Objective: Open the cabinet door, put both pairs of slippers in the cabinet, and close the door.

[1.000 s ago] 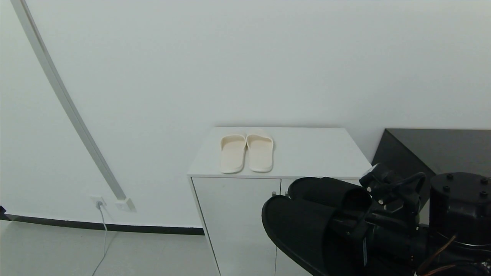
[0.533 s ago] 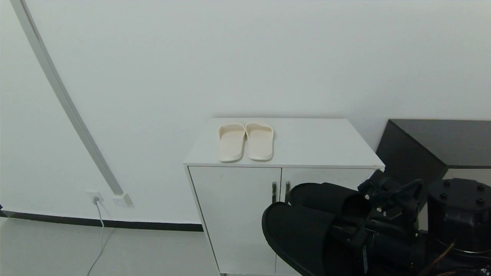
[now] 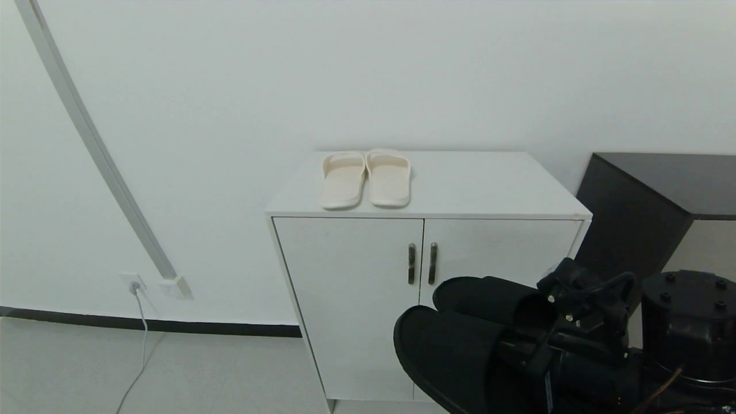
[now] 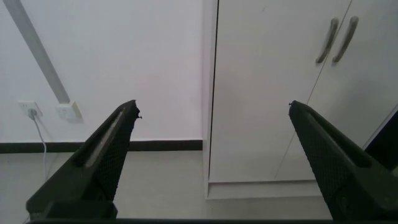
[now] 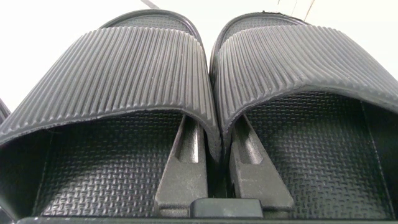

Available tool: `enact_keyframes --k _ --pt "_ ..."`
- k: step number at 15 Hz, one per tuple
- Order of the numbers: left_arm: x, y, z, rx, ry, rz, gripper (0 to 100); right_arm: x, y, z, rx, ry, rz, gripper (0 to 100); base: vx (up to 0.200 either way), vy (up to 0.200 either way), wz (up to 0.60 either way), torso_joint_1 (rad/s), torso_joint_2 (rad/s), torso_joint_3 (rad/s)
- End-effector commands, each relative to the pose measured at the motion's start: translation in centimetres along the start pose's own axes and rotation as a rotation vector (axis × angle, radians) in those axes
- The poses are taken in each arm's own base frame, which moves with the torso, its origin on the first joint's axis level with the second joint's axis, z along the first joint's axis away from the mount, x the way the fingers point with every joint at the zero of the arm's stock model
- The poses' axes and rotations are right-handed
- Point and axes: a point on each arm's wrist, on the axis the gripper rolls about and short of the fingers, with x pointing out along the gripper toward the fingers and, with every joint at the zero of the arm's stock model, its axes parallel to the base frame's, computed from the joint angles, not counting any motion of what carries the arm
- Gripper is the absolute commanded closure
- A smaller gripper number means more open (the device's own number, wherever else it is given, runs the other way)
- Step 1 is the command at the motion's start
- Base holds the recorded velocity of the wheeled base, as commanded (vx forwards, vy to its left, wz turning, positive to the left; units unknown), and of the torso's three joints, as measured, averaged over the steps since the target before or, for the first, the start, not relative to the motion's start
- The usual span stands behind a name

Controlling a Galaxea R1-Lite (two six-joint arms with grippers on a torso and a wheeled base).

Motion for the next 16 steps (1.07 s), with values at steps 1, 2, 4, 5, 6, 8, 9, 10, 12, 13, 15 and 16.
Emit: enact_keyframes --k 1,2,4,5,6,8,9,10,12,13,15,16 --pt "0.01 0.0 0.0 0.0 0.001 0.0 0 0.0 0.03 0.0 -0.003 0.0 0.002 100 0.0 0.0 0.0 -0.207 0.53 0.325" --pt "0.01 0.0 0.0 0.0 0.001 0.0 0 -0.01 0.03 -0.04 -0.022 0.001 0.003 100 0.0 0.0 0.0 -0.203 0.52 0.325" --pt "0.01 0.0 0.0 0.001 0.001 0.0 0 -0.1 0.02 -0.39 -0.026 0.014 0.007 100 0.0 0.0 0.0 -0.178 0.5 0.315" --pt "0.01 0.0 0.0 0.0 0.001 0.0 0 -0.1 0.02 -0.39 -0.026 0.014 0.006 100 0.0 0.0 0.0 -0.178 0.49 0.31" --pt "0.01 0.0 0.0 0.0 0.001 0.0 0 -0.11 0.02 -0.43 -0.026 0.015 0.006 100 0.0 0.0 0.0 -0.168 0.5 0.32" --pt "0.01 0.0 0.0 0.001 0.001 0.0 0 -0.15 0.0 -0.59 -0.026 0.02 0.004 100 0.0 0.0 0.0 -0.161 0.49 0.322" --pt "0.01 0.0 0.0 0.001 0.001 0.0 0 -0.09 0.0 -0.61 -0.026 0.02 0.004 100 0.0 0.0 0.0 -0.144 0.48 0.32" --pt "0.01 0.0 0.0 0.001 0.001 0.0 0 -0.05 -0.03 -0.57 -0.025 0.018 0.003 100 0.0 0.0 0.0 -0.144 0.47 0.334" --pt "0.01 0.0 0.0 0.001 0.001 0.0 0 0.01 0.0 -0.67 -0.026 0.023 0.004 100 0.0 0.0 0.0 -0.132 0.48 0.334" --pt "0.01 0.0 0.0 0.001 0.001 0.0 0 0.04 -0.01 -0.71 -0.025 0.026 0.004 100 0.0 0.0 0.0 -0.119 0.46 0.339" --pt "0.01 0.0 0.0 0.001 0.001 0.0 0 0.12 -0.01 -0.83 -0.025 0.032 0.005 100 0.0 0.0 0.0 -0.1 0.45 0.356" --pt "0.01 0.0 0.0 0.001 0.001 0.0 0 0.18 -0.02 -0.88 -0.025 0.035 0.005 100 0.0 0.0 0.0 -0.085 0.45 0.364"
